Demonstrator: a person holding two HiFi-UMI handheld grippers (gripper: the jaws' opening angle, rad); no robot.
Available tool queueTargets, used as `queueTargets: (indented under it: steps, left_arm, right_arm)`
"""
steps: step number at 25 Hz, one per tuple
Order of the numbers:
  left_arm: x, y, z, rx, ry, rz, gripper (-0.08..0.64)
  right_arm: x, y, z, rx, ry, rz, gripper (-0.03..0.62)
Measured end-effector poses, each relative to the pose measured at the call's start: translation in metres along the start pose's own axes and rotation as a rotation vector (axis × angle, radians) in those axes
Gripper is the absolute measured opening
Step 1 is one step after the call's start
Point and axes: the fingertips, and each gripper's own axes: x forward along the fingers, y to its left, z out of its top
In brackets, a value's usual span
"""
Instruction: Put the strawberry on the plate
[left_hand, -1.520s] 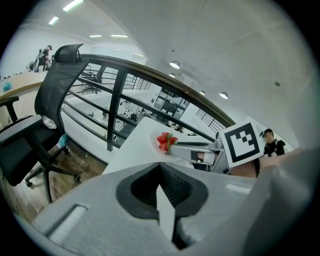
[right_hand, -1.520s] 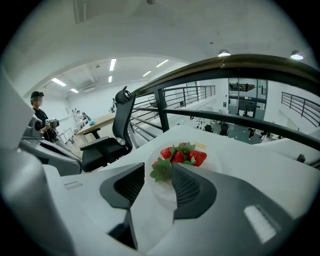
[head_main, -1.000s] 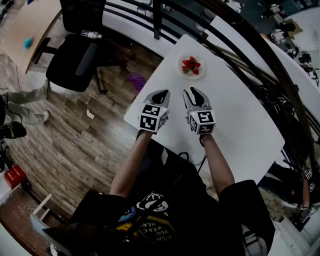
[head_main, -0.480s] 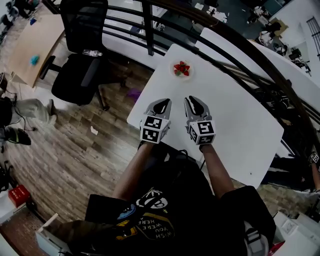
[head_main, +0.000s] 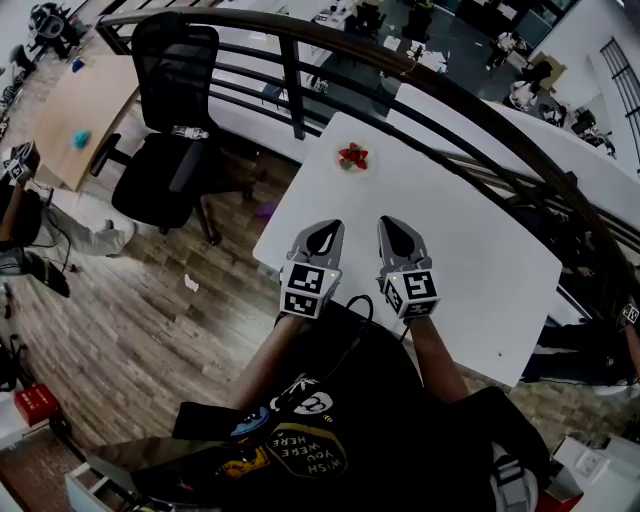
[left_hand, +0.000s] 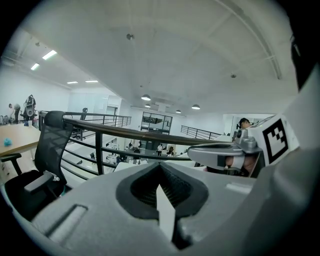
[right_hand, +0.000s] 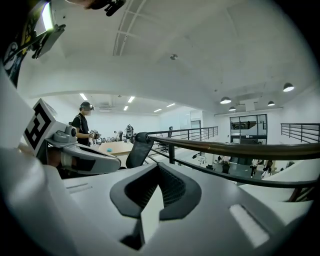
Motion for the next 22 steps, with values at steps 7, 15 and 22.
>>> queueTargets:
  steps: [7, 15, 22]
  left_arm:
    - [-0.006, -0.027, 0.007, 0.015, -0.025, -0.006, 0.000]
    - [-0.001, -0.049, 0.015, 0.050, -0.046, -0.004, 0.000]
    - [-0.003, -0.059, 0.024, 0.064, -0.073, -0.025, 0.000]
  right_arm:
    - [-0.025, 0.004, 0.012, -0.003, -0.021, 0.053, 0.003]
    - [-0.043, -0.002, 0.016, -0.016, -0.028, 0.095, 0.003]
    - [-0.047, -0.009, 0.020, -0.011, -0.023, 0.075, 0.003]
